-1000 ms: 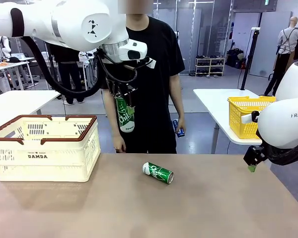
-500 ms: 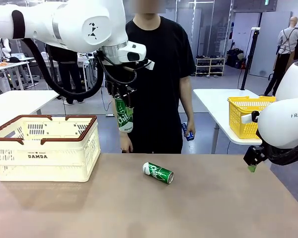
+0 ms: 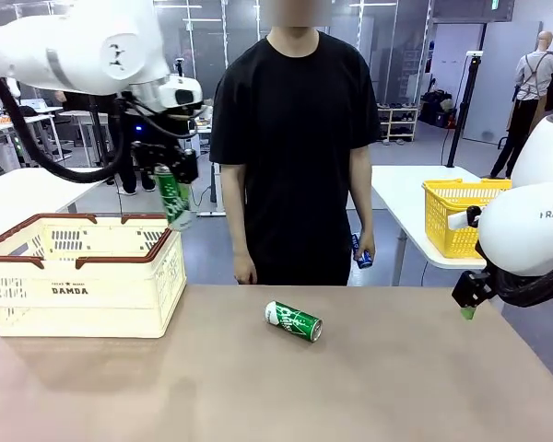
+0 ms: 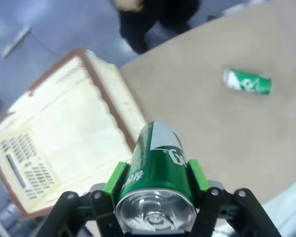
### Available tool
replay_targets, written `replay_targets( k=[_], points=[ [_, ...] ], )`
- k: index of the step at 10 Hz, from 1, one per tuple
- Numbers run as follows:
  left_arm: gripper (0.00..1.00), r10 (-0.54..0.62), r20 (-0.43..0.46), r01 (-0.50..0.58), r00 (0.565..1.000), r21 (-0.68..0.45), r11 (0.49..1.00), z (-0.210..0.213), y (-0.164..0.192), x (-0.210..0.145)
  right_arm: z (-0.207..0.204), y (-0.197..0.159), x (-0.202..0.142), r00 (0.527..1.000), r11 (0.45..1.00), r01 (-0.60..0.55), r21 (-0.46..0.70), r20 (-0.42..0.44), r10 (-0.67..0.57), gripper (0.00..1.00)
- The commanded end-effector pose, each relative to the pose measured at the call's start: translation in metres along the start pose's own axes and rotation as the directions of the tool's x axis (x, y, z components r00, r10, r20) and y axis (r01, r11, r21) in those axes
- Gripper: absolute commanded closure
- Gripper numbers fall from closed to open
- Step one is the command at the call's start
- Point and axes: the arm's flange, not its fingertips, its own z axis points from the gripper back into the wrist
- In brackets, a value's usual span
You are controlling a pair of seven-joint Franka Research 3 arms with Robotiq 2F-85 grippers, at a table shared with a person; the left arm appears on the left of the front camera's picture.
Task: Place the drinks into the Shopping basket.
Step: Pick up one drink and place it into the Shopping basket.
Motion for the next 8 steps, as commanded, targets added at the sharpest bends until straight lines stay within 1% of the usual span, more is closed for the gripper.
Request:
replay_targets(
  k=[1,2,3,4,5,6,8],
  points=[
    [0.4,0.194,0.041,-0.194,0.98,0.01,0.981,-0.002,0.049,-0.017,0.001,-0.002,0.0,1.0,1.0,-0.012,0.0,-0.003,0.012,0.0],
    [0.4,0.279,0.027,-0.279,0.96,0.019,0.96,-0.008,0.085,-0.031,0.001,-0.002,0.0,1.0,1.0,-0.012,0.0,-0.003,0.012,0.0],
    [0.4,0.326,0.005,-0.326,0.945,0.042,0.944,-0.017,0.117,-0.045,0.001,-0.002,0.0,1.0,1.0,-0.012,0.0,-0.003,0.012,0.0],
    [0.4,0.385,0.018,-0.385,0.923,0.065,0.921,-0.029,0.151,-0.059,0.001,-0.002,0.0,1.0,1.0,-0.012,0.0,-0.003,0.012,0.0],
    [0.4,0.389,0.017,-0.389,0.921,0.022,0.921,-0.037,0.169,-0.072,0.001,-0.002,0.0,1.0,1.0,-0.012,0.0,-0.003,0.012,0.0],
    [0.4,0.412,0.033,-0.411,0.91,-0.043,0.911,-0.042,0.187,-0.086,0.001,-0.002,0.0,1.0,1.0,-0.012,0.0,-0.003,0.012,0.0],
    [0.4,0.477,0.056,-0.477,0.877,-0.006,0.879,-0.051,0.219,-0.115,0.001,-0.002,0.0,1.0,1.0,-0.012,0.0,-0.003,0.012,0.0]
  ],
)
